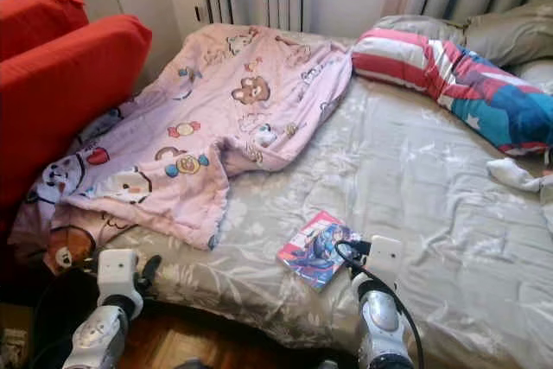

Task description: Clean up the room

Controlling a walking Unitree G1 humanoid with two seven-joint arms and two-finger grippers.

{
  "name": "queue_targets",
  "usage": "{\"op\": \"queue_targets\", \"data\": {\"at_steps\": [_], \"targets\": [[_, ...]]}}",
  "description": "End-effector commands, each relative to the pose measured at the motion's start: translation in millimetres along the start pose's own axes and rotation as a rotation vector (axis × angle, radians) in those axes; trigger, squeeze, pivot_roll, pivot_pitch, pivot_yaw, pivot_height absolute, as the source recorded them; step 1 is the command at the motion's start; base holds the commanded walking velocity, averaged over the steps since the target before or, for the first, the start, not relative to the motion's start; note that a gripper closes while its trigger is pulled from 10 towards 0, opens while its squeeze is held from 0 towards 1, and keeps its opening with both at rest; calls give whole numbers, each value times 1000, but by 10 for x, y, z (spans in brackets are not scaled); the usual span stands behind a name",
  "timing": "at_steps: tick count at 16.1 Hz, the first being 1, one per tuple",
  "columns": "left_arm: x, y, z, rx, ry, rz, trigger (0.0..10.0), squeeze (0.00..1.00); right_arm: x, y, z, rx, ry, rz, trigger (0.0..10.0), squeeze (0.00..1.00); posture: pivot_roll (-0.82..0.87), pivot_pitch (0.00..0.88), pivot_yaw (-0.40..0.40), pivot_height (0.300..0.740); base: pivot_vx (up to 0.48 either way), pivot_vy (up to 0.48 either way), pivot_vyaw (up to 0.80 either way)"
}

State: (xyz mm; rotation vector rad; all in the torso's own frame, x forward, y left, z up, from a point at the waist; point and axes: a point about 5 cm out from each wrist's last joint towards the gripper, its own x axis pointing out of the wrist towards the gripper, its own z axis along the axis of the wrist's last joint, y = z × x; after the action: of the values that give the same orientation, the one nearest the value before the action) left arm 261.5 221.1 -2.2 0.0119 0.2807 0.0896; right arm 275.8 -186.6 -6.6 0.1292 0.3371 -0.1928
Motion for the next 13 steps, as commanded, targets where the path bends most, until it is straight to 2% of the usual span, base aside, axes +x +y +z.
{"op": "queue_targets", "data": {"at_steps": [1, 11, 13], "targets": [[0, 26, -1, -17, 8, 4, 10000, 0, -12, -4, -18, 0, 0, -2, 10000, 0, 88, 101, 11, 653, 0, 0, 0], [-7, -35, 0, -55, -4, -39, 10000, 0, -25, -18, -45, -7, 11, 6, 10000, 0, 87, 114, 7, 653, 0, 0, 0], [-5, -36, 6, -58, -5, -43, 10000, 0, -17, -11, -43, -7, 19, 1, 10000, 0, 87, 118, 8, 634, 0, 0, 0]]}}
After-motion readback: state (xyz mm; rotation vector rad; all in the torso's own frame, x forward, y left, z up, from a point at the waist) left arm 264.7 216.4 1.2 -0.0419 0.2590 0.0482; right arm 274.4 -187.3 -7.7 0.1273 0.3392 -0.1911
